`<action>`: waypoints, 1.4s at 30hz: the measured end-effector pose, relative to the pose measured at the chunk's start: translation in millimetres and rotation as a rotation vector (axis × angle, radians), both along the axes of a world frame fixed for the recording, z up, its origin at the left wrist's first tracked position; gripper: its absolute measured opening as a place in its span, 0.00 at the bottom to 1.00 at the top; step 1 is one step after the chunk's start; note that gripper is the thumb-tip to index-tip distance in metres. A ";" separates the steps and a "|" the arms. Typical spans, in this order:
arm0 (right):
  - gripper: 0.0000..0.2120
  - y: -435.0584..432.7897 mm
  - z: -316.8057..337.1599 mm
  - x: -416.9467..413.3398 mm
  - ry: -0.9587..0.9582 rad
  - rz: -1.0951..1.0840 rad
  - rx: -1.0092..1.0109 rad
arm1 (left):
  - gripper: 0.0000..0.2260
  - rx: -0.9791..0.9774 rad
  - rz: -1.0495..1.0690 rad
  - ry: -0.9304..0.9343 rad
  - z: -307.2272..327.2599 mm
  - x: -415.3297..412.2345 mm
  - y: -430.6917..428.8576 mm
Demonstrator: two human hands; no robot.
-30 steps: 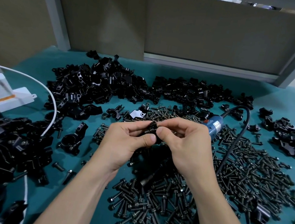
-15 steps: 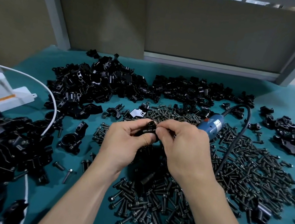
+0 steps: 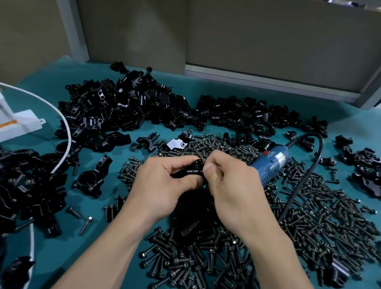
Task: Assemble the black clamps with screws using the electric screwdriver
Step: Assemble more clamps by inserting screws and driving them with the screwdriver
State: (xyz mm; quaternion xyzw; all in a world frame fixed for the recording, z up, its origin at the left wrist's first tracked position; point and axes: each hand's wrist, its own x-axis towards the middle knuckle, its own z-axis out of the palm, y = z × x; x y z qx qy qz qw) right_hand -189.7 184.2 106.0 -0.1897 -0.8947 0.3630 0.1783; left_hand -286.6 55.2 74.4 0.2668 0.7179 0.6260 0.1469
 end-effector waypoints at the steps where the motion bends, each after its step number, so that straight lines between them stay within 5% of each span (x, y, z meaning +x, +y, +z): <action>1: 0.19 -1.4 -1.3 -1.7 0.004 -0.031 0.025 | 0.21 0.004 -0.011 0.014 1.0 2.1 0.4; 4: 0.22 -6.0 -3.2 -4.2 0.036 -0.066 0.065 | 0.26 0.021 -0.007 0.028 3.0 2.1 -0.7; 8: 0.13 -1.4 -1.5 1.5 0.040 0.023 0.001 | 0.17 -0.013 0.027 0.034 -1.7 3.3 -0.9; 13: 0.23 -1.8 2.2 -5.6 0.014 -0.093 0.042 | 0.18 -0.026 0.006 0.052 -2.6 2.9 0.9; 19: 0.15 4.5 5.7 5.7 -0.031 0.078 0.055 | 0.16 0.028 0.013 0.001 1.6 2.8 -1.4; 22: 0.22 0.3 3.7 -1.4 0.008 0.030 0.030 | 0.17 0.039 -0.005 0.015 2.3 1.8 -2.4; 26: 0.15 0.6 1.0 1.2 0.052 0.004 -0.022 | 0.15 0.015 0.023 0.014 3.3 3.1 -1.4; 30: 0.27 -4.5 6.0 -3.5 0.043 -0.078 0.046 | 0.17 -0.005 0.035 0.047 3.9 3.3 0.4; 33: 0.30 2.9 13.2 8.4 0.041 -0.335 0.144 | 0.18 0.015 0.119 -0.011 0.4 0.4 -1.4; 37: 0.25 19.9 15.4 35.8 -0.240 -0.628 -0.012 | 0.22 -0.008 0.212 -0.087 -4.9 -6.6 -4.2; 42: 0.47 1.3 9.5 18.6 -0.463 -0.674 -0.088 | 0.20 -0.028 0.258 -0.133 -4.8 -5.6 0.8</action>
